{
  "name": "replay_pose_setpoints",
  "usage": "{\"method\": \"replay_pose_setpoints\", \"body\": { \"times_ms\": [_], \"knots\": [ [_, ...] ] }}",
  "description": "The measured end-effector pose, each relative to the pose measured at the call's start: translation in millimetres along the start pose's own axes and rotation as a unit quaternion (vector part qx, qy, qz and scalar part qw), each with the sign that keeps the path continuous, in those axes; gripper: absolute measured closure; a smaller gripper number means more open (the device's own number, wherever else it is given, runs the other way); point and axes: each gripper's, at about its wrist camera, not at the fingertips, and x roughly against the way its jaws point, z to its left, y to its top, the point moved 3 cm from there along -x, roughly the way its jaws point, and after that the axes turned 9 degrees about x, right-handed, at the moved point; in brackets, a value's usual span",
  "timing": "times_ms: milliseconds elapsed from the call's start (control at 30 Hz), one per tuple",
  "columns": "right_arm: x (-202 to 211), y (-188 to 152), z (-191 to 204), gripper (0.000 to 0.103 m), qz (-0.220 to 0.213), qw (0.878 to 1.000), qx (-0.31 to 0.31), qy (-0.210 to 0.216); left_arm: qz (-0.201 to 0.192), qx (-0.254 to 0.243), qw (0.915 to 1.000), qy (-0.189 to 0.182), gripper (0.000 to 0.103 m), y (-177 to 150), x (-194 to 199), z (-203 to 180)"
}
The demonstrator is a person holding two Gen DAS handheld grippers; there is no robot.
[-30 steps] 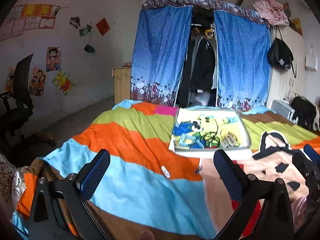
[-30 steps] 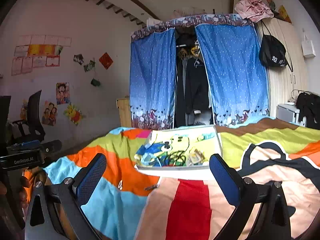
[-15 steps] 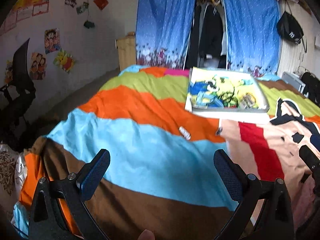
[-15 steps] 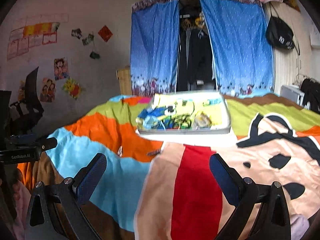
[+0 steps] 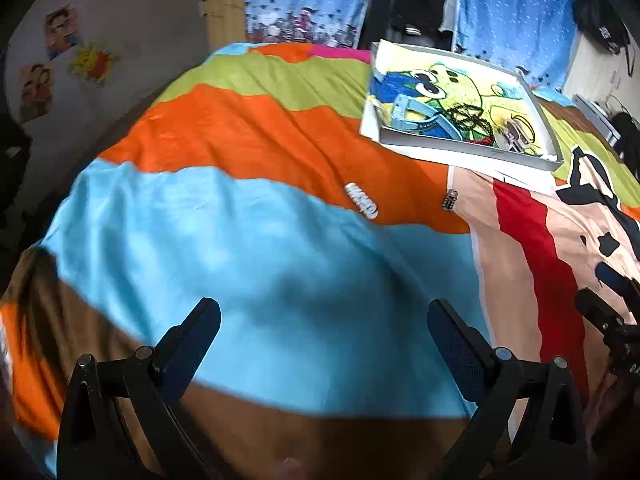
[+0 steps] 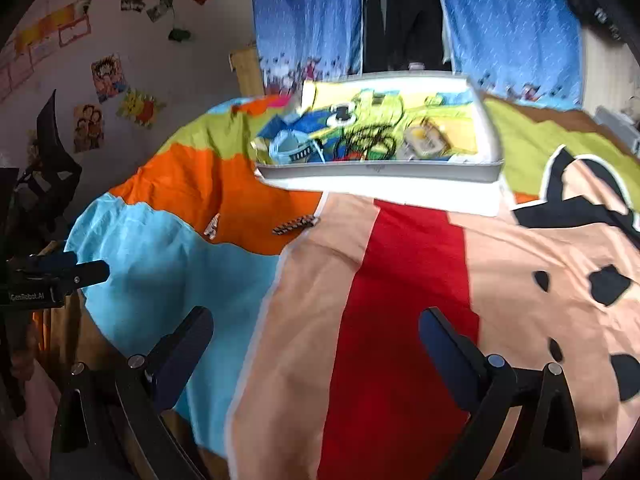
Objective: Organize jewelry
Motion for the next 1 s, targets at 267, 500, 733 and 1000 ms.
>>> {"method": "replay_pose_setpoints", "body": {
  "times_ms": [267,500,733,1000],
  "knots": [
    [-52,29,-14,0.000,-0.007,0.998,0.035,0.054,-0.034,-0.014,0.9961,-0.079,0.002,46,-52,-12],
    [-91,49,-22,0.000,-0.024,0.995,0.048,0.083,-0.033,-0.011,0.9874,-0.154,0.018,70,-86,-17],
    [-128,54,-29,0.031,0.001,0.991,0.002,0.137,0.027,0.005,0.9794,-0.200,0.064,67,-116,-17],
    [-149,57,-31,0.043,0.028,0.980,-0.059,0.188,0.079,0.047,0.9798,-0.177,0.070,70,-138,-8]
  ]
}}
